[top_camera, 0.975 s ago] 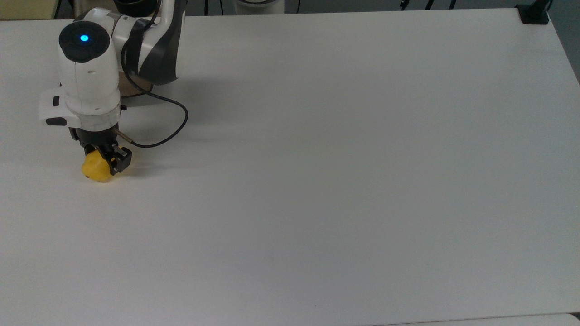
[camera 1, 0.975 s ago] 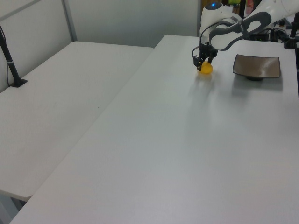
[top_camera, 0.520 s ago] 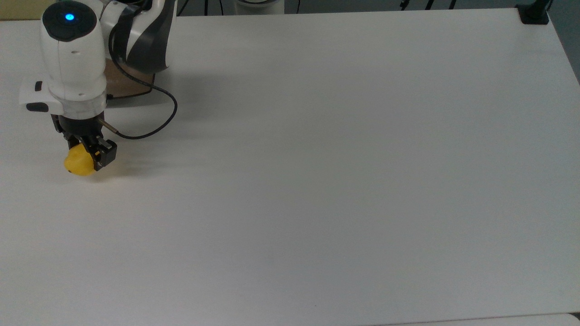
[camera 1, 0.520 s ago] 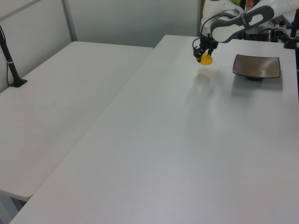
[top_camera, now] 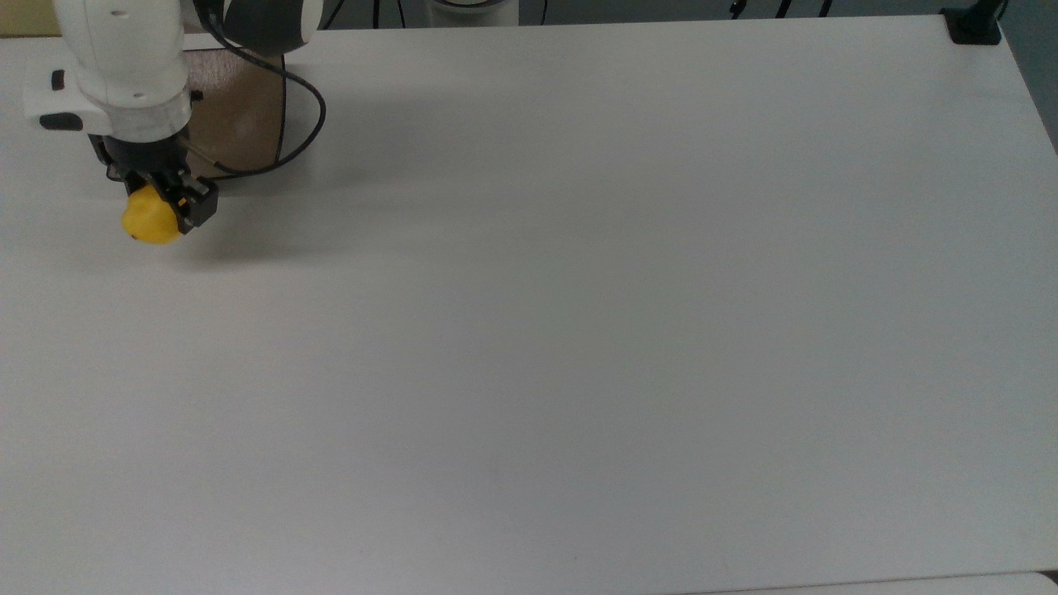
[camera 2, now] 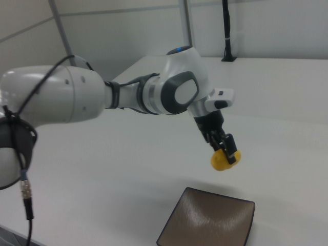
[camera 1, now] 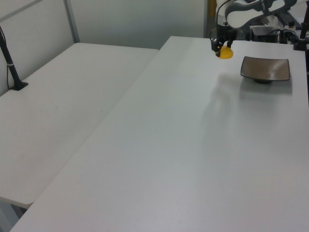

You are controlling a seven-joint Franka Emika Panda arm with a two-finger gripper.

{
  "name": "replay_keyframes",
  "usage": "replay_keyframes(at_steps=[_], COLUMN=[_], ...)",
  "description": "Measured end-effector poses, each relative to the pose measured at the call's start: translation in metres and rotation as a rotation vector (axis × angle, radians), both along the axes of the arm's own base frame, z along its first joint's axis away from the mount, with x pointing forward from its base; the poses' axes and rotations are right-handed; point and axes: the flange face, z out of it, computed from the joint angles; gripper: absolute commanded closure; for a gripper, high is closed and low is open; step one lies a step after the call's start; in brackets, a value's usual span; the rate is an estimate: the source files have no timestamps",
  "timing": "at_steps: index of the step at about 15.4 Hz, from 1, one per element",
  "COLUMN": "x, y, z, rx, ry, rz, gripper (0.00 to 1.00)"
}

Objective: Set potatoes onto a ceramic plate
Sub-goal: 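Lift the potato and carry it over the brown square plate, then lower the potato onto the plate and open the gripper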

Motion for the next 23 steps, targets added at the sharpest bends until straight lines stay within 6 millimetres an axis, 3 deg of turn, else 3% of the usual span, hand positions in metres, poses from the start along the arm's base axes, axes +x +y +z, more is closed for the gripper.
replay_keyframes(at_steps=[6, 9, 11, 13, 15, 16, 23], x=[-0.062, -0.081, -0.086, -0.089, -0.089, -0.089, -0.089], y=[0.006, 0.011, 0.012, 0.013, 0.013, 0.013, 0.013], z=[0.026, 0.012, -0.001, -0.008, -0.008, -0.008, -0.006], rx=[0.03, 0.049, 0.059, 0.064, 0.065, 0.065, 0.063], ry=[0.124, 0.192, 0.219, 0.233, 0.234, 0.234, 0.23], rz=[0.098, 0.115, 0.116, 0.116, 0.116, 0.116, 0.117], gripper=[0.49, 0.32, 0.24, 0.23, 0.05, 0.0, 0.0])
